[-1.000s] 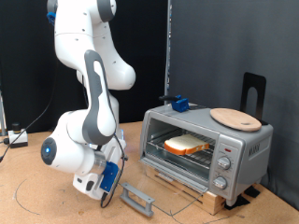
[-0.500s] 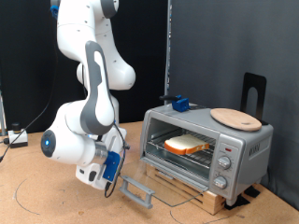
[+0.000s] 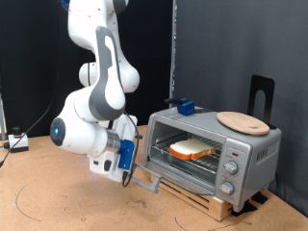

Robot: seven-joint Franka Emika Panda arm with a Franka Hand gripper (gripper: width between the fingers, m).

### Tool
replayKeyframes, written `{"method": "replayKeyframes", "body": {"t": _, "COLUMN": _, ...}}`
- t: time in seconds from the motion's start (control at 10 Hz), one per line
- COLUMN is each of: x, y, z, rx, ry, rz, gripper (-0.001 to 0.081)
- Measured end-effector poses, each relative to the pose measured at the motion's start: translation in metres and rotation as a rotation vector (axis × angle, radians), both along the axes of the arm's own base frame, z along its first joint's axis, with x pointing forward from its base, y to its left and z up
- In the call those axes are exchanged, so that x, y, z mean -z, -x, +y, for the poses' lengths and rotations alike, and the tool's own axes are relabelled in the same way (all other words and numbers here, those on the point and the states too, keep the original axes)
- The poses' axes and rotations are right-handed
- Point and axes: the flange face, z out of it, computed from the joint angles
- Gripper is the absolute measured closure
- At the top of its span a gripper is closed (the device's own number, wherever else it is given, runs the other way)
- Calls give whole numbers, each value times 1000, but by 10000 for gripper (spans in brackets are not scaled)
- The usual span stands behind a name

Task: Make a piece of toast with the oven

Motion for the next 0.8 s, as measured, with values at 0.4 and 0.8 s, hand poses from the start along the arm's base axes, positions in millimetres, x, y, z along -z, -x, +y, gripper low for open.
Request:
{"method": "replayKeyframes", "body": {"t": 0.4, "x": -16, "y": 4, "z": 10, "rx": -25, "ry": 49, "rz": -37, "gripper": -1}}
{"method": "replayKeyframes", "body": {"t": 0.8, "x": -24, "y": 9, "z": 15, "rx": -15, "ry": 88, "rz": -46, "gripper": -1}}
